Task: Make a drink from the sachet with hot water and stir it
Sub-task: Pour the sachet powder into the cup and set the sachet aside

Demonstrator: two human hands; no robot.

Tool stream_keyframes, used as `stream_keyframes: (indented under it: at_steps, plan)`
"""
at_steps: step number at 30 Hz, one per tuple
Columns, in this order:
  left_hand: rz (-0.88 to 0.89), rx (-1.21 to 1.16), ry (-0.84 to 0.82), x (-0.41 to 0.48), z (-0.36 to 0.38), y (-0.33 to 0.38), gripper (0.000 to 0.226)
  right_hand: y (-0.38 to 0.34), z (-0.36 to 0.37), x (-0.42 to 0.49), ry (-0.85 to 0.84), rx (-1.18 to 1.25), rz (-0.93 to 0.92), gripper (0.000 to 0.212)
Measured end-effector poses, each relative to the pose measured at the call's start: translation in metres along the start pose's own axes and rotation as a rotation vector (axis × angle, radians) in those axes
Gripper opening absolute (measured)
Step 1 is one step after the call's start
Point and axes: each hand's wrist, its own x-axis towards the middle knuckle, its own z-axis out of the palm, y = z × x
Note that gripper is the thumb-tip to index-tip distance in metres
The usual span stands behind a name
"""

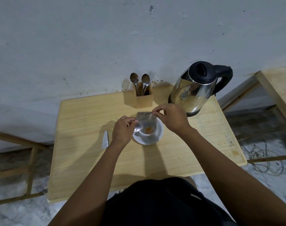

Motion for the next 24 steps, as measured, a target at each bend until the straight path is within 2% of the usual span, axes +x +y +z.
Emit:
stream_keyframes:
  at_steps: [2,4,8,13,15,24]
  plan:
    - [0.002,0.005,0.008,0.0,-0.001,0.002,0.019,-0.001,0.0,-0.001,-0.031,0.014,0.009,0.008]
    - [0.02,0.002,0.004,-0.001,-0.001,0.003,0.018,-0.001,0.001,-0.001,-0.134,0.095,0.028,0.008]
    - [0.025,-0.048,-0.005,-0.004,-0.001,0.007,0.017,0.004,0.002,0.0,0.012,0.111,0.045,0.01]
    - [0.047,-0.054,-0.005,-0.004,-0.002,0.009,0.016,0.011,-0.003,0.001,-0.108,0.183,0.018,0.017]
    - [0.052,-0.047,-0.005,-0.004,-0.002,0.007,0.016,0.012,-0.006,0.002,-0.118,0.166,0.017,0.013]
    - [0.068,-0.07,0.022,-0.003,-0.003,0.013,0.015,0.003,-0.003,-0.002,0.054,0.14,0.025,0.007]
